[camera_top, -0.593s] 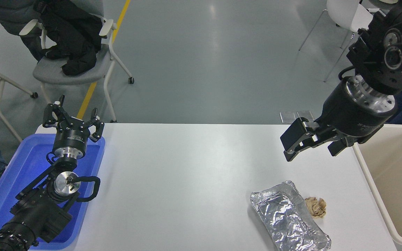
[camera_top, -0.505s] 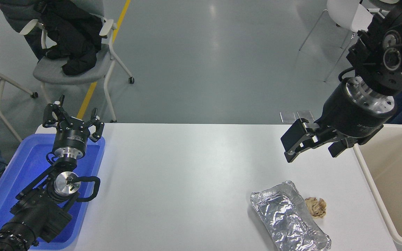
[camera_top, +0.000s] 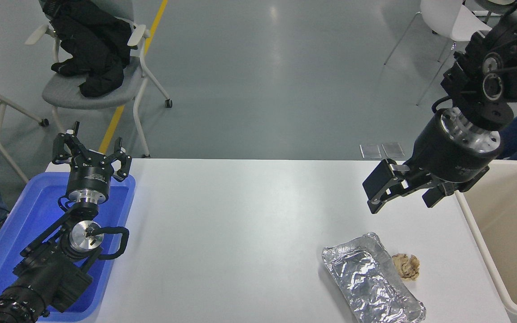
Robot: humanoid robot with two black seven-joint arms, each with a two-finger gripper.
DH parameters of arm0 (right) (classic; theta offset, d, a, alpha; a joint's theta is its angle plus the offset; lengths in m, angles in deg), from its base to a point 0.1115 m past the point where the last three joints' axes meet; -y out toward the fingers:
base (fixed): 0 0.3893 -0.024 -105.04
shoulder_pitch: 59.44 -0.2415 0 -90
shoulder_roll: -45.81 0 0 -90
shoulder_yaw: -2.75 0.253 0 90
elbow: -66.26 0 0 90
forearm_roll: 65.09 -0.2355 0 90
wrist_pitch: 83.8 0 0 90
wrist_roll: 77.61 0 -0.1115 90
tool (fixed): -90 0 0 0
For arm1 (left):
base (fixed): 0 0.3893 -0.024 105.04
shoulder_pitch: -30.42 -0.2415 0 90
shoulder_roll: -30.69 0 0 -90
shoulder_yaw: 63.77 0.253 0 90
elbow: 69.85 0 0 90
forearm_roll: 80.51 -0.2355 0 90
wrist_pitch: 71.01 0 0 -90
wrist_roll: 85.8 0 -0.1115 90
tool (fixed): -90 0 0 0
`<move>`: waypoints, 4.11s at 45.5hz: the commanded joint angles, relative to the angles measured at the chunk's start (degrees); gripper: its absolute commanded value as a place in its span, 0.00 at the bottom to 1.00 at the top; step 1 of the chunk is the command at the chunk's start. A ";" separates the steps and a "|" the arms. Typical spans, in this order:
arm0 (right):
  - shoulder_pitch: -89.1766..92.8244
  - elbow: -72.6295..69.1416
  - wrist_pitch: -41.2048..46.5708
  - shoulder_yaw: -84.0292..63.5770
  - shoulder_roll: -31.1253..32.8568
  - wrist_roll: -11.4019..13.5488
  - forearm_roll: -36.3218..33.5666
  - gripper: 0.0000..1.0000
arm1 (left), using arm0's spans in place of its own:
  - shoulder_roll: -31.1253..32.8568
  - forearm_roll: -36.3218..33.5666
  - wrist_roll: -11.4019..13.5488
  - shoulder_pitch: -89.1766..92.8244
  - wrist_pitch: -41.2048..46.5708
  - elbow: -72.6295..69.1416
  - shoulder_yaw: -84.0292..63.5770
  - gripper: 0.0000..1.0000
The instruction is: Pick up foil plate and place in dustbin
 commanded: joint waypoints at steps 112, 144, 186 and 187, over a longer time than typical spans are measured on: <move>69.36 25.34 -32.95 27.59 20.45 -0.07 35.57 0.86 | -0.01 0.01 0.19 0.09 0.04 0.00 0.03 0.99; 72.53 29.03 -33.04 28.73 17.37 -0.07 35.40 0.38 | -0.01 -0.08 0.19 0.09 0.04 0.00 0.12 0.99; 61.12 20.17 -31.99 24.96 25.72 -1.12 35.48 0.00 | -0.01 -0.08 0.19 0.00 0.04 0.00 0.12 0.99; 59.27 18.85 -31.90 23.74 26.42 -1.12 35.40 0.00 | -0.01 0.01 0.19 0.00 0.04 0.00 0.12 0.99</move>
